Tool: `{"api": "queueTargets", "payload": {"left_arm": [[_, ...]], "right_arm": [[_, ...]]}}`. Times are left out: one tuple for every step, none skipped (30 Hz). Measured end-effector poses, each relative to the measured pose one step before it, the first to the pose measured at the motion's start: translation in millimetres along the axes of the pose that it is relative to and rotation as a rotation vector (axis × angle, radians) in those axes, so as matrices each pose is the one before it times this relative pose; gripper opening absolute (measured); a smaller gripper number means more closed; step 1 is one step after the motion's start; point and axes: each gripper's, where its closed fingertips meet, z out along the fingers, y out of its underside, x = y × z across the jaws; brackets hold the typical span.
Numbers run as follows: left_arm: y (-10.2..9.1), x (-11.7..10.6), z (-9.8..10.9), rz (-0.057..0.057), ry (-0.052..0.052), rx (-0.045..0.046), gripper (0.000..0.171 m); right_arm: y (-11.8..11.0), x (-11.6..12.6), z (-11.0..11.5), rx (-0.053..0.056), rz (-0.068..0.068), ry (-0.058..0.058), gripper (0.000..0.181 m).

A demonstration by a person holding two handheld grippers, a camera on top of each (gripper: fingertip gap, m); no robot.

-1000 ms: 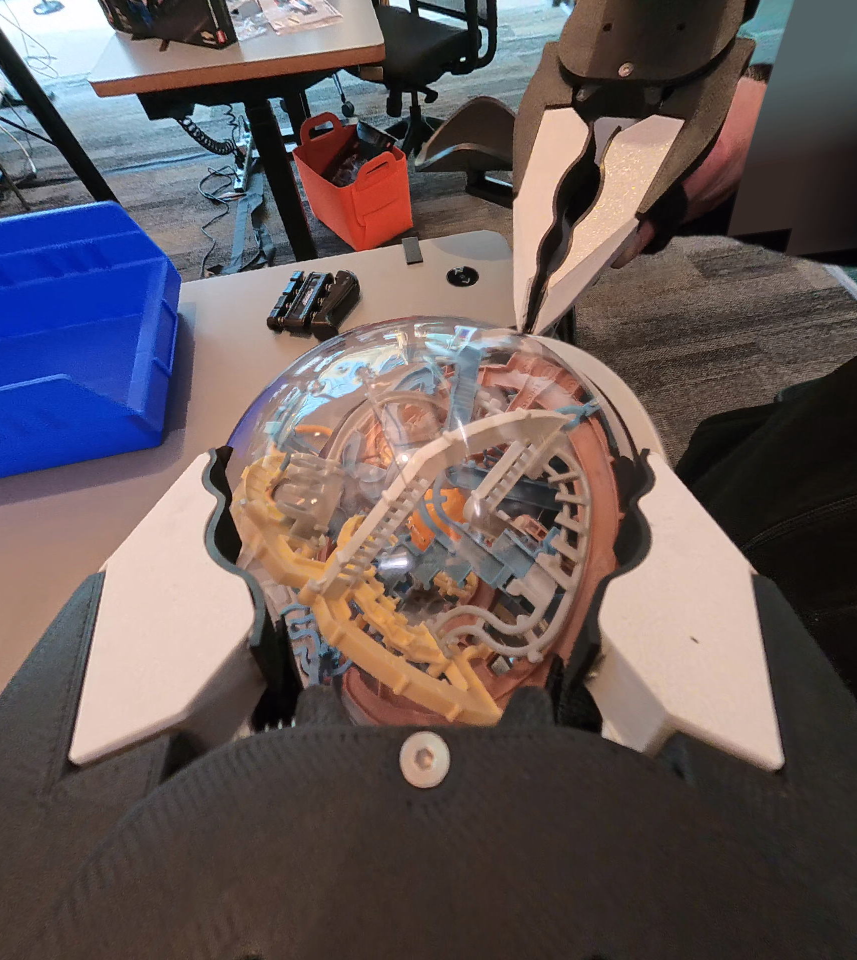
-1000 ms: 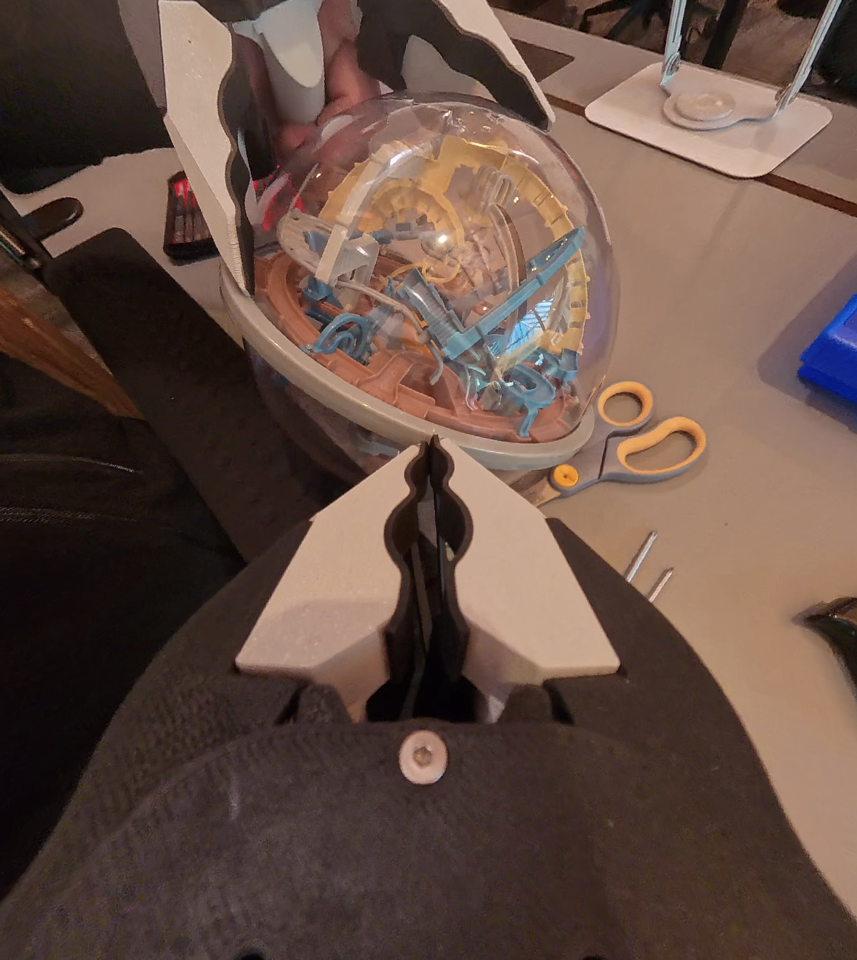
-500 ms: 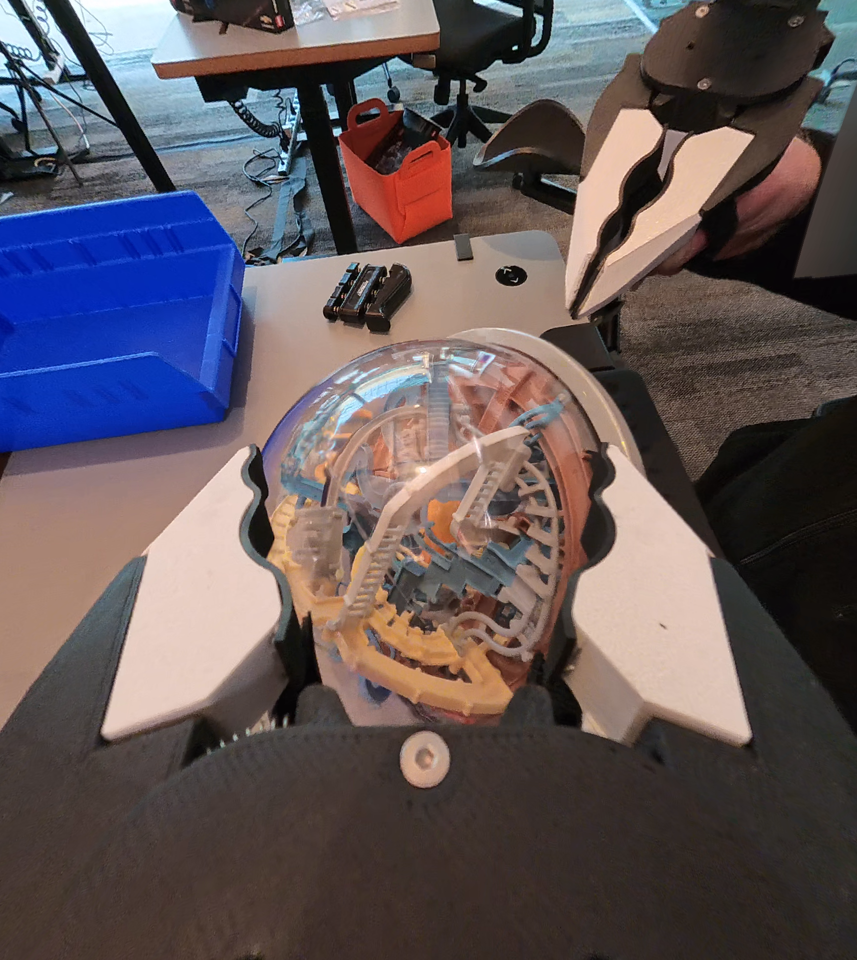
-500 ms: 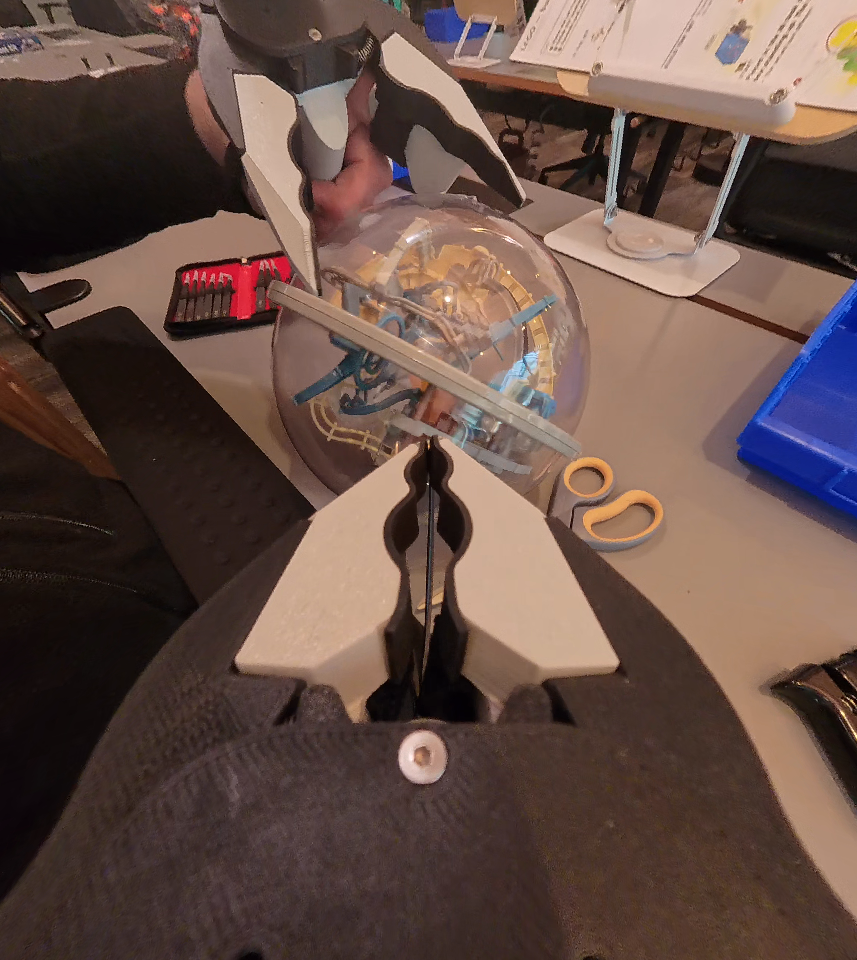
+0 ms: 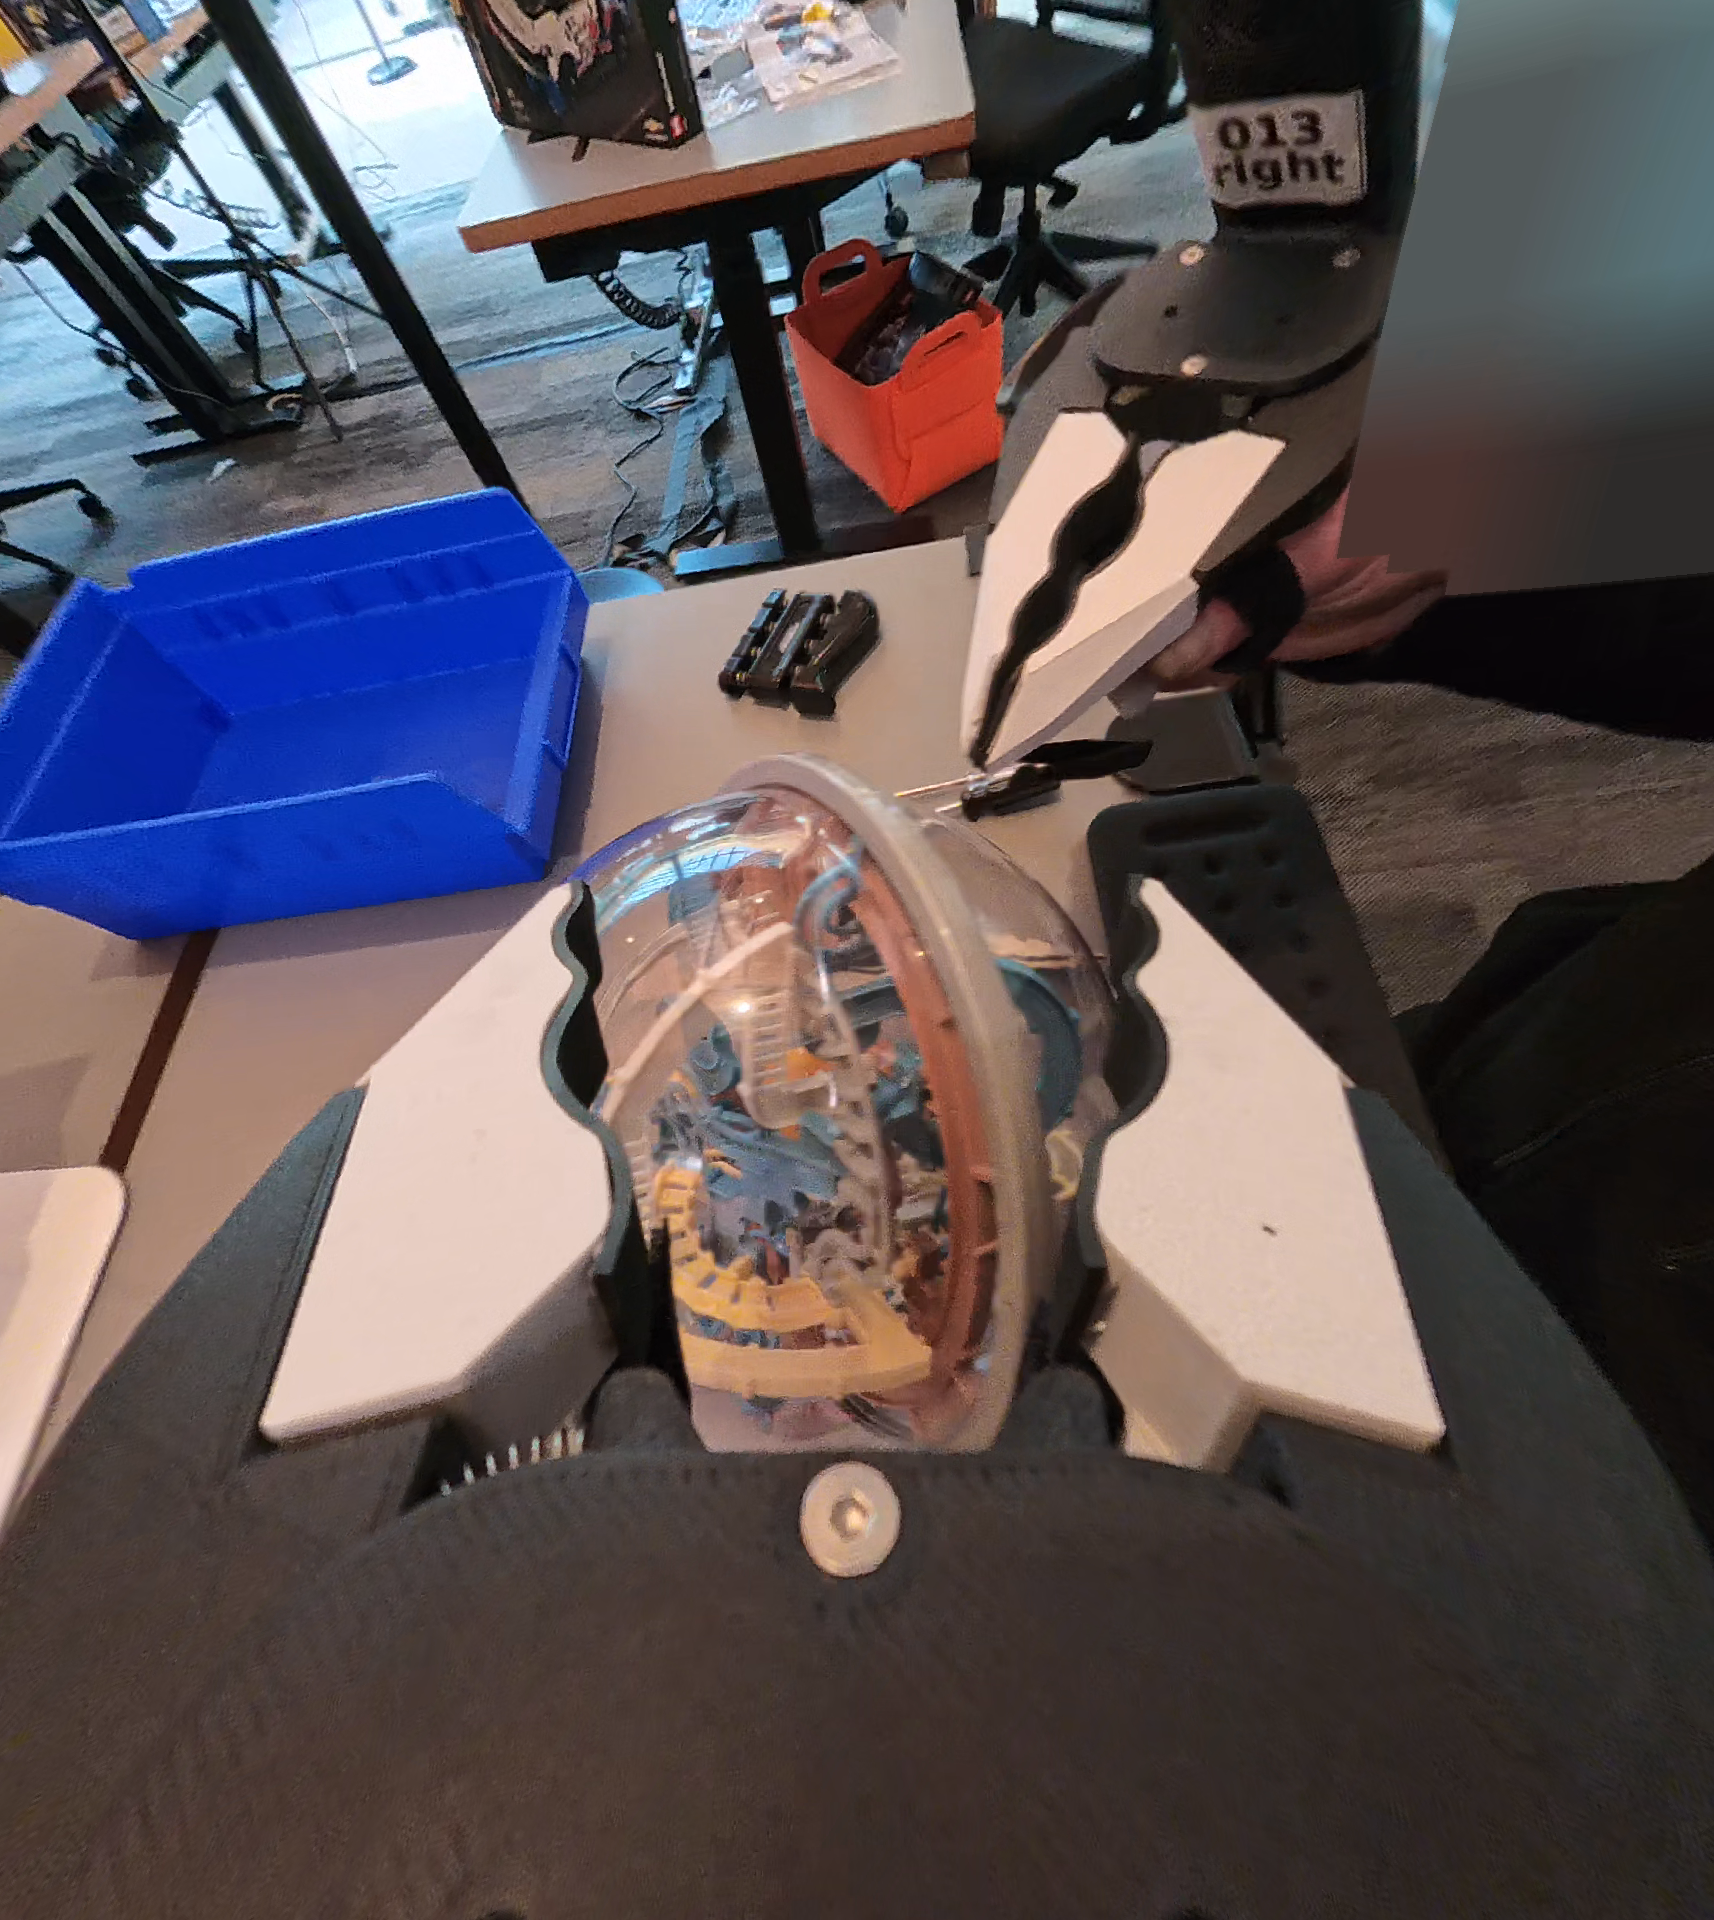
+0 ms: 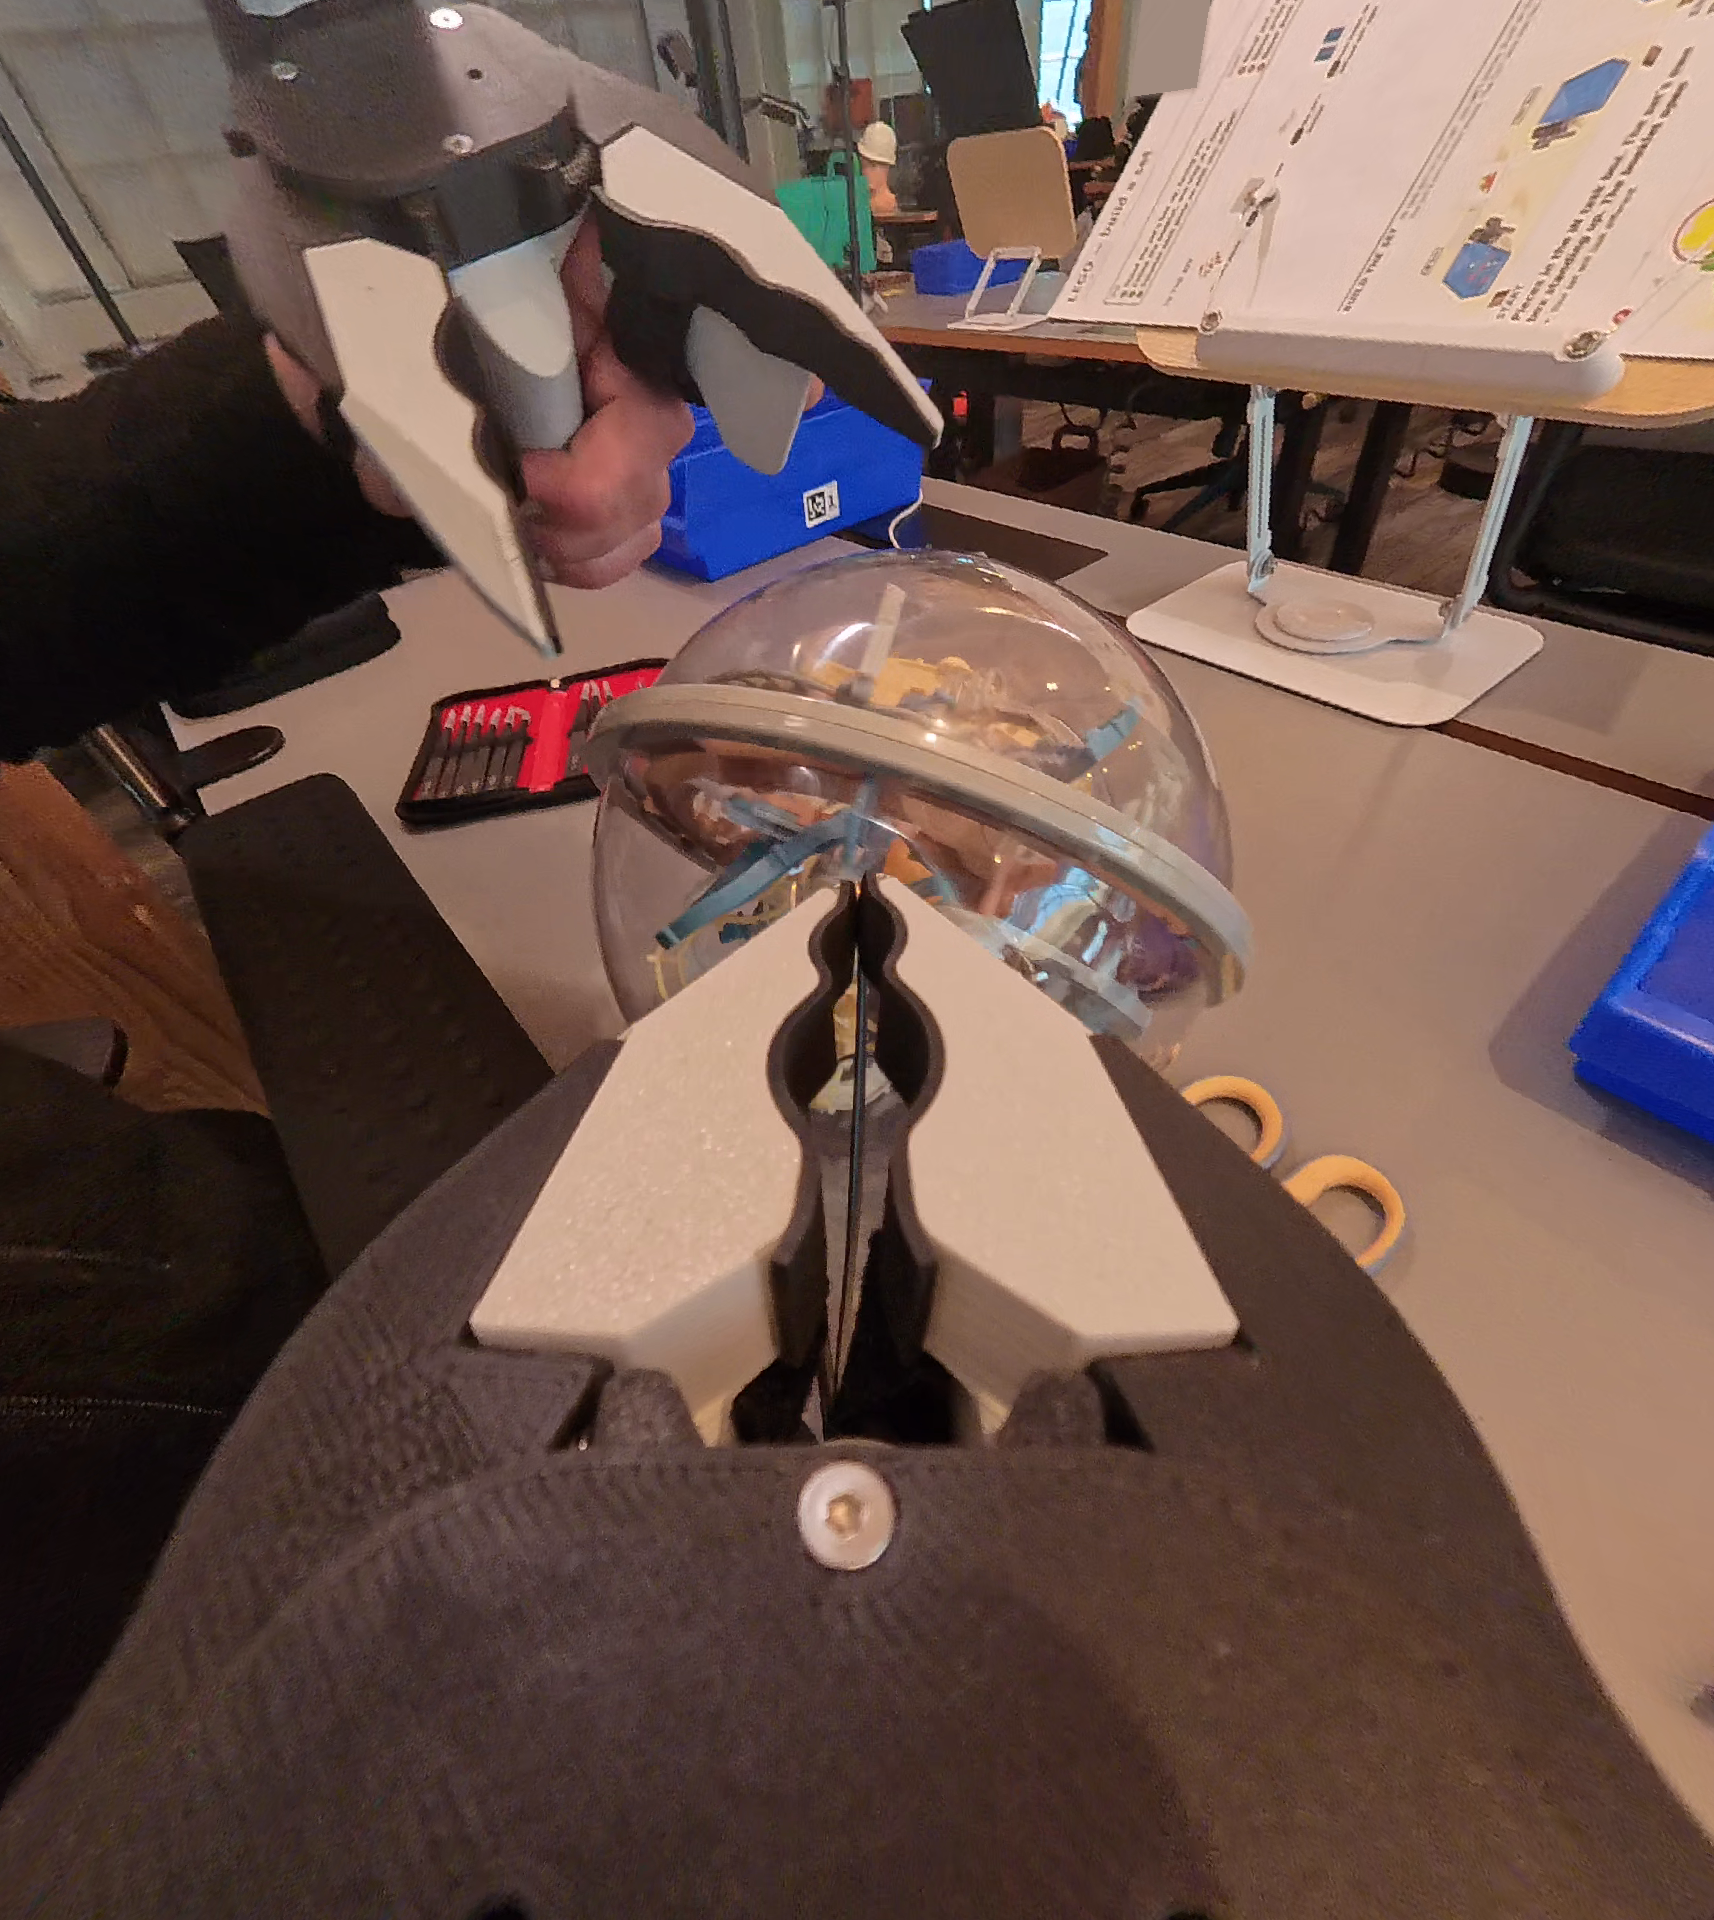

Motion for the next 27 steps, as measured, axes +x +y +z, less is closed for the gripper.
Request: {"api": "queueTargets", "payload": {"left_arm": [[0.54, 3.68, 2.63, 0.0260, -0.0186, -0.02592, 0.094], [2.48, 4.53, 3.81, 0.0201, -0.0063, -0.03234, 0.094], [3.11, 2.34, 4.13, 0.0120, -0.0076, -0.02867, 0.091], [2.35, 0.42, 3.61, 0.0118, -0.0087, -0.01456, 0.084], [2.31, -0.85, 3.22, 0.0010, -0.0052, -0.00987, 0.078], [3.64, -3.69, 3.24, -0.0097, -0.0120, -0.01709, 0.072], [3.15, -6.75, 2.68, 0.0012, -0.0327, -0.01460, 0.063], [-0.72, -4.68, 1.13, 0.0115, -0.0267, 0.00435, 0.054], [-1.09, -2.79, 1.18, -0.0008, -0.0129, -0.00029, 0.043], [-1.10, -3.21, 1.54, 0.0033, -0.0192, -0.00504, 0.030], [-0.48, -0.35, 1.96, 0.0206, -0.0077, -0.00658, 0.026], [-0.64, 0.70, 2.19, 0.0175, -0.0047, -0.00811, 0.020], [-0.08, 0.28, 2.46, 0.0166, -0.0113, -0.01302, 0.012], [0.30, -2.64, 2.10, 0.0204, -0.0294, -0.01122, 0.011], [0.52, -1.54, 1.53, 0.0128, -0.0118, -0.00955, 0.010], [0.16, -1.62, 0.96, -0.0010, -0.0037, -0.00461, 0.010], [0.31, -3.43, 0.75, -0.0118, -0.0092, -0.00155, 0.009], [0.67, -2.75, 0.85, -0.0146, -0.0030, -0.00244, 0.008], [0.68, -1.71, 0.92, -0.0159, 0.0048, -0.00147, 0.008], [0.15, -1.63, 0.51, -0.0140, 0.0056, 0.00392, 0.008], [0.11, -1.53, 0.43, -0.0213, 0.0064, 0.00244, 0.008], [-0.07, -2.51, 0.24, -0.0150, -0.0024, 0.00285, 0.008], [-0.08, -4.89, -0.21, -0.0084, -0.0188, 0.00278, 0.008], [0.12, -3.87, -0.16, -0.0075, -0.0068, 0.00205, 0.008], [0.05, -2.62, -0.13, -0.0208, 0.0091, 0.00320, 0.008], [-0.06, -3.06, -0.11, -0.0240, 0.0083, 0.00529, 0.008], [-0.18, -3.61, -0.05, -0.0258, 0.0054, 0.00668, 0.007]], "right_arm": [[0.28, 1.26, 1.82, -0.0017, 0.0046, 0.0004, 0.000], [0.35, 1.43, 1.69, -0.0011, 0.0055, -0.0023, 0.000], [0.21, 1.20, 1.79, 0.0025, 0.0061, -0.0073, 0.000], [0.64, 1.53, 1.94, 0.0002, 0.0058, -0.0061, 0.000], [0.84, 2.37, 1.68, -0.0020, 0.0040, -0.0016, 0.000], [0.52, 2.19, 1.20, -0.0003, 0.0048, -0.0018, 0.000], [-0.10, 1.89, 0.28, 0.0020, 0.0061, -0.0036, 0.000], [0.03, 2.48, -0.19, 0.0000, 0.0048, 0.0000, 0.000], [0.06, 3.12, -0.78, -0.0011, 0.0034, 0.0032, 0.000], [-0.31, 2.92, -1.09, 0.0027, 0.0048, 0.0003, 0.000], [-0.59, 2.62, -1.13, 0.0064, 0.0069, -0.0018, 0.000], [-0.54, 2.62, -1.18, 0.0063, 0.0060, 0.0007, 0.000], [-0.36, 2.41, -1.15, 0.0049, 0.0030, 0.0035, 0.000], [-0.28, 1.80, -0.80, 0.0046, 0.0013, 0.0025, 0.000], [-0.43, 0.87, -0.60, 0.0062, 0.0007, -0.0004, 0.000], [-0.20, 0.67, -0.21, 0.0049, 0.0001, -0.0004, 0.000], [0.69, 0.84, 0.18, -0.0004, -0.0033, 0.0021, 0.000], [1.64, 0.59, 0.59, -0.0067, -0.0077, 0.0032, 0.000], [2.39, 0.14, 0.74, -0.0086, -0.0074, 0.0012, 0.000], [2.68, -0.66, 0.67, -0.0079, -0.0051, -0.0043, 0.000], [3.49, -1.60, 0.85, -0.0112, -0.0057, -0.0100, 0.000], [4.58, -2.26, 0.97, -0.0156, -0.0075, -0.0125, 0.000], [5.00, -4.29, 1.22, -0.0183, -0.0116, -0.0214, 0.000], [5.82, -6.32, 2.06, -0.0261, -0.0148, -0.0312, 0.000], [6.50, -5.53, 2.83, -0.0310, -0.0161, -0.0214, 0.000], [6.10, -3.96, 3.56, -0.0275, -0.0222, -0.0085, 0.000], [6.54, -4.40, 4.53, -0.0302, -0.0240, -0.0106, 0.000]]}}
